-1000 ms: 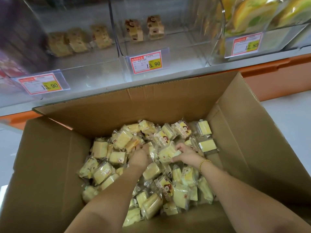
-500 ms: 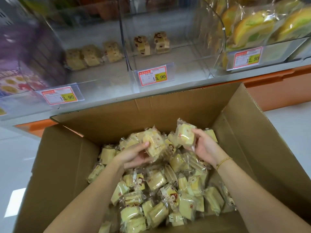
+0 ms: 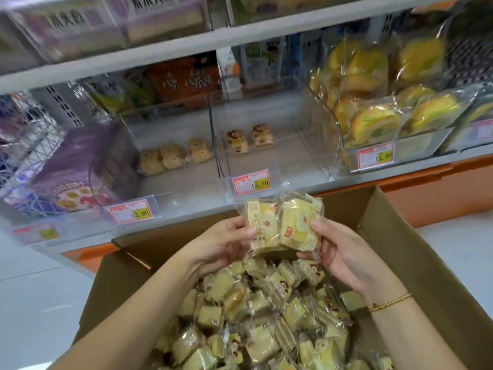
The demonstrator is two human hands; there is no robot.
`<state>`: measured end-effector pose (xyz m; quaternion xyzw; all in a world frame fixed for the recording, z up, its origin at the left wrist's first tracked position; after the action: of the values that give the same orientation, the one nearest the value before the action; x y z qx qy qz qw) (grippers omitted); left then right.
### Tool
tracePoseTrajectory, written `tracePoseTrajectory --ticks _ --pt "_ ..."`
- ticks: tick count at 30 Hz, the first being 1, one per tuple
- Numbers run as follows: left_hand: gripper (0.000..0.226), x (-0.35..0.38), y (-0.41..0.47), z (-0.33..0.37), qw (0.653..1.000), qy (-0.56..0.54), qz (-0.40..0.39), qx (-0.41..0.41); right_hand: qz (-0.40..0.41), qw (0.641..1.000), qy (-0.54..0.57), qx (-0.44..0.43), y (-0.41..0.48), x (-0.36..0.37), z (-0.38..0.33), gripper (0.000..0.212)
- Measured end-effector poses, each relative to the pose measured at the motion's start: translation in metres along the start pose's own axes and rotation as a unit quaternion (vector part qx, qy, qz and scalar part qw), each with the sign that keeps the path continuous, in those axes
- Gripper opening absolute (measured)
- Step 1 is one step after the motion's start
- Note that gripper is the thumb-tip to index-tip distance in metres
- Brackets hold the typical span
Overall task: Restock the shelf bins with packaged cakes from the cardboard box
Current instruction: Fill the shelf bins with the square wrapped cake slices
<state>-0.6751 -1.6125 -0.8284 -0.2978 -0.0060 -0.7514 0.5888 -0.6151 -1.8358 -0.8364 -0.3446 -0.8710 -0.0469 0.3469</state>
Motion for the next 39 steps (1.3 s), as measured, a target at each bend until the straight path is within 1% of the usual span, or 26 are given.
tracePoseTrajectory --ticks 1,4,5,8,10,12,14,16,19,21,22,23,24,26,27,28,29,30,31,32,33,35,36,37,38,39 --pt "0.052 0.002 -0.003 0.005 1.000 0.014 0.016 0.001 0.002 1.000 -0.005 -0.004 0.000 0.004 -0.002 0.066" --pt "0.046 0.009 -0.017 0.022 0.996 0.076 0.050 -0.001 0.003 1.000 -0.028 -0.010 0.001 0.018 -0.010 0.066" --pt "0.044 0.006 -0.023 0.028 0.994 0.087 0.072 0.006 -0.002 0.999 -0.043 -0.008 0.002 0.024 -0.012 0.068" --pt "0.050 -0.003 -0.042 0.048 0.986 0.083 0.136 0.051 0.001 0.996 -0.092 -0.007 0.006 0.041 -0.021 0.067" --pt "0.044 -0.013 -0.057 0.067 0.976 0.073 0.180 0.102 0.009 0.992 -0.124 -0.015 0.010 0.052 -0.030 0.051" --pt "0.034 -0.028 -0.071 0.088 0.958 0.067 0.242 0.139 0.024 0.990 -0.140 -0.025 0.018 0.062 -0.041 0.037" --pt "0.019 -0.052 -0.081 0.109 0.936 0.060 0.309 0.160 0.037 0.984 -0.169 -0.034 0.036 0.074 -0.054 0.032" --pt "0.011 -0.080 -0.084 0.129 0.914 0.087 0.370 0.142 0.017 0.973 -0.229 -0.034 0.064 0.095 -0.065 0.030" --pt "0.013 -0.119 -0.078 0.147 0.884 0.149 0.438 0.064 0.003 0.942 -0.336 -0.010 0.120 0.136 -0.071 0.025" --pt "0.005 -0.136 -0.071 0.152 0.861 0.189 0.472 0.004 0.020 0.916 -0.400 0.006 0.160 0.163 -0.069 0.035" --pt "0.013 -0.142 -0.066 0.153 0.851 0.210 0.480 -0.028 0.029 0.907 -0.421 0.017 0.179 0.174 -0.065 0.042" --pt "0.020 -0.146 -0.062 0.153 0.846 0.227 0.479 -0.057 0.037 0.892 -0.449 0.029 0.196 0.184 -0.060 0.042" --pt "0.022 -0.148 -0.057 0.153 0.842 0.247 0.474 -0.078 0.041 0.869 -0.491 0.043 0.210 0.191 -0.055 0.038" --pt "0.015 -0.152 -0.049 0.150 0.832 0.283 0.462 -0.117 0.040 0.823 -0.562 0.077 0.235 0.196 -0.044 0.018" --pt "0.015 -0.156 -0.046 0.148 0.830 0.293 0.458 -0.128 0.032 0.816 -0.570 0.091 0.246 0.195 -0.038 0.016" --pt "0.022 -0.163 -0.042 0.145 0.825 0.306 0.453 -0.143 0.028 0.818 -0.564 0.107 0.256 0.190 -0.032 0.016" --pt "0.029 -0.166 -0.040 0.144 0.822 0.317 0.445 -0.163 0.023 0.814 -0.567 0.123 0.262 0.187 -0.027 0.009" --pt "0.032 -0.169 -0.037 0.143 0.812 0.340 0.439 -0.180 0.018 0.799 -0.586 0.134 0.268 0.183 -0.021 0.008" --pt "0.033 -0.173 -0.035 0.143 0.795 0.375 0.437 -0.191 0.017 0.778 -0.610 0.149 0.274 0.179 -0.016 0.021" --pt "0.033 -0.175 -0.032 0.145 0.764 0.431 0.435 -0.204 0.022 0.759 -0.632 0.155 0.279 0.177 -0.011 0.028" --pt "0.033 -0.174 -0.031 0.149 0.729 0.486 0.440 -0.197 0.033 0.747 -0.646 0.152 0.281 0.176 -0.007 0.027" --pt "0.033 -0.174 -0.029 0.161 0.644 0.604 0.439 -0.166 0.055 0.716 -0.680 0.149 0.290 0.168 -0.001 0.019" --pt "0.032 -0.178 -0.027 0.165 0.600 0.655 0.424 -0.178 0.059 0.710 -0.685 0.151 0.294 0.164 0.000 0.022" --pt "0.033 -0.179 -0.027 0.168 0.579 0.684 0.403 -0.185 0.055 0.712 -0.682 0.157 0.297 0.162 0.000 0.028" --pt "0.037 -0.180 -0.027 0.170 0.582 0.700 0.362 -0.201 0.043 0.717 -0.678 0.158 0.299 0.160 0.001 0.031" --pt "0.041 -0.178 -0.029 0.170 0.594 0.705 0.314 -0.226 0.039 0.725 -0.668 0.163 0.300 0.161 0.001 0.030"
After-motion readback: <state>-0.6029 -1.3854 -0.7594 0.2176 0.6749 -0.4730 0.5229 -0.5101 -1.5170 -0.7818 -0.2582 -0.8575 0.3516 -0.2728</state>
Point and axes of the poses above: each hand's wrist, its own y-axis towards the middle knuckle, its own x-axis out of the palm, z = x × y, the point moved 1 cm from there along y, towards the middle knuckle, and after that the axes turned 7 degrees about -z, right-handed, at the moved point
